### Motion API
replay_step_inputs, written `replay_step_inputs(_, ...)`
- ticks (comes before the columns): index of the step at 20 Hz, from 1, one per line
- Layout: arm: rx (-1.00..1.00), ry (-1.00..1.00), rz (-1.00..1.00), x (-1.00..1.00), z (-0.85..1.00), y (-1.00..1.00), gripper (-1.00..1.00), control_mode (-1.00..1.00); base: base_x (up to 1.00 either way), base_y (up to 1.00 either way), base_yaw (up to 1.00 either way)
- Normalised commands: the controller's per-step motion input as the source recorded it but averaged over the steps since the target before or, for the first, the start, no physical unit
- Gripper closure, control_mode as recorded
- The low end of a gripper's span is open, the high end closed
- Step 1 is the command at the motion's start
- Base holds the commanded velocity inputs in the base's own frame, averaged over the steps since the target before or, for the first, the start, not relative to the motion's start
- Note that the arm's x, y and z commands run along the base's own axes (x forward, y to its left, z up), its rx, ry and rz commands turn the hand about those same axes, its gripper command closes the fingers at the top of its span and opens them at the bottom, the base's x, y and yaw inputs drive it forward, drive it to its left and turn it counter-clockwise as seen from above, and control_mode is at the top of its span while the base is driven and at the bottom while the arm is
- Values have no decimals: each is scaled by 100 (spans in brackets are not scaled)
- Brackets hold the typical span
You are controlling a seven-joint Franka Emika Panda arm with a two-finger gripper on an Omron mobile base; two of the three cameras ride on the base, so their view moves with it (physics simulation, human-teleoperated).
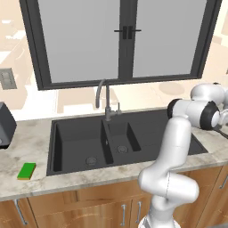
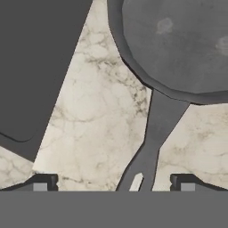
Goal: Pick the pan and sponge and place them into the sink. Then turn on the water.
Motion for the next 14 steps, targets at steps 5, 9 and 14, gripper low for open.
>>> replay_step_inputs(5,-2,-2,-1,2,-17,-5,-100,-100,0,0,0)
replay_step_inputs(9,-2,-1,-1,5,-17,-2,-100,-100,0,0,0)
replay_step_inputs(14,-1,-1,-2,6,-16,-2,-100,-100,0,0,0)
